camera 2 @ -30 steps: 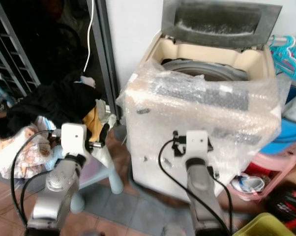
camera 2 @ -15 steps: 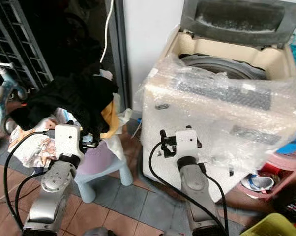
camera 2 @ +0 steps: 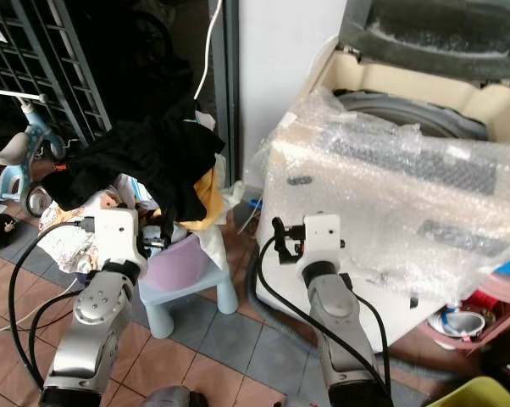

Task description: Clothes washing

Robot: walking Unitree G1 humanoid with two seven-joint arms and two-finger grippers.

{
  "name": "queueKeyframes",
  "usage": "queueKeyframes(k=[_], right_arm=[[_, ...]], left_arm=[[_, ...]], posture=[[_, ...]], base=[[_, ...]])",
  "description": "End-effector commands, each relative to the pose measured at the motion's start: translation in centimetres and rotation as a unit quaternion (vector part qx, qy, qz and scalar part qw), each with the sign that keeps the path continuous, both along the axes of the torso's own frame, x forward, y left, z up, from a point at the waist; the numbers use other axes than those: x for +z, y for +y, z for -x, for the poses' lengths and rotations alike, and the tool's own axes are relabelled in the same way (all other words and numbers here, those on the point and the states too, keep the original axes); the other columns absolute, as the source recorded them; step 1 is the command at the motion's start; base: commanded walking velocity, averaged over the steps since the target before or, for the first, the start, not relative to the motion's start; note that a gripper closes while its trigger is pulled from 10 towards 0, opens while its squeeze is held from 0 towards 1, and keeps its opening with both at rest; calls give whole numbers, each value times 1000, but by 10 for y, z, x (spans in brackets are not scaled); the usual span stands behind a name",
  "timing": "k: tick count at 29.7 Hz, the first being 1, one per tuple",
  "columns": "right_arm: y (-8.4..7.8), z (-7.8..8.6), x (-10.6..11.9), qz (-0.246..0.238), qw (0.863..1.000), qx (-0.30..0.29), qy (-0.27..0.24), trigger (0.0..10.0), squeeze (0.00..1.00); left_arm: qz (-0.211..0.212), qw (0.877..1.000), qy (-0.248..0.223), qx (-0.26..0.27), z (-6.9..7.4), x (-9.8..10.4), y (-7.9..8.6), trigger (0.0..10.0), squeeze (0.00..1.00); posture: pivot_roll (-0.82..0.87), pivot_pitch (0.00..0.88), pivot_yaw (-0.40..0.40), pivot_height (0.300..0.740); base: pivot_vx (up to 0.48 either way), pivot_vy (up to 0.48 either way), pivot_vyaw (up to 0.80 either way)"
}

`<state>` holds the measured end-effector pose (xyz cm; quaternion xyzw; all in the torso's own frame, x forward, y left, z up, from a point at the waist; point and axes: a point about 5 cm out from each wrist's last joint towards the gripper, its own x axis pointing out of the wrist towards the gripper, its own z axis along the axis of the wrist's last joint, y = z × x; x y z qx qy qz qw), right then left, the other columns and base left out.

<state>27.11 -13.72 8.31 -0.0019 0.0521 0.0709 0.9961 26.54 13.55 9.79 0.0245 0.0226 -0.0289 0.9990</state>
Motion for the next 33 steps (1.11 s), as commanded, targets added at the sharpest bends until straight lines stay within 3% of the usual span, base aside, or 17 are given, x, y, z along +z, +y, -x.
queueKeyframes(k=[1,5,15,20,23,24,28,29,30,32,33], right_arm=[[1,-3,7,-8,1000,6,-11,10000,0],[0,-4,7,-4,1000,12,-10,10000,0],[-1,-5,4,36,999,8,-31,10000,0],[-2,-7,5,24,999,1,-30,10000,0],[2,-8,5,65,998,10,-24,10000,0],[4,-9,8,98,994,6,-45,10000,0],[8,-11,14,34,998,0,-55,10000,0],[7,-13,17,38,997,-14,-66,10000,0],[7,-13,16,42,997,-13,-62,10000,0],[12,-8,7,-11,999,35,-19,10000,0],[11,-6,4,-11,999,32,-14,10000,0]], left_arm=[[-1,1000,-2,8,1,3,4,10000,0],[-26,999,-11,24,-2,4,10,10000,0],[-17,999,3,32,-1,0,14,10000,0],[-19,999,2,26,-2,1,13,10000,0],[-20,999,2,26,-2,1,14,10000,0],[-21,999,2,29,-3,2,14,10000,0],[-20,999,3,35,-3,2,16,10000,0],[-18,999,1,33,-3,2,16,10000,0],[-18,999,3,34,-3,2,17,10000,0],[-16,999,4,35,-3,2,17,10000,0],[-15,999,4,36,-3,2,16,10000,0]], posture=[[-32,0,1,740],[-31,0,-5,740],[-29,0,-3,740],[-33,0,3,740],[-34,0,7,740],[-34,0,7,740],[-31,0,8,740],[-30,0,8,740],[-30,0,8,740],[-29,0,7,740],[-28,0,7,740]], base=[[0,0,781],[0,0,781],[0,0,777],[0,0,0],[0,0,0],[0,0,0],[0,0,0],[0,349,0],[0,450,0],[0,446,0],[0,450,0]])
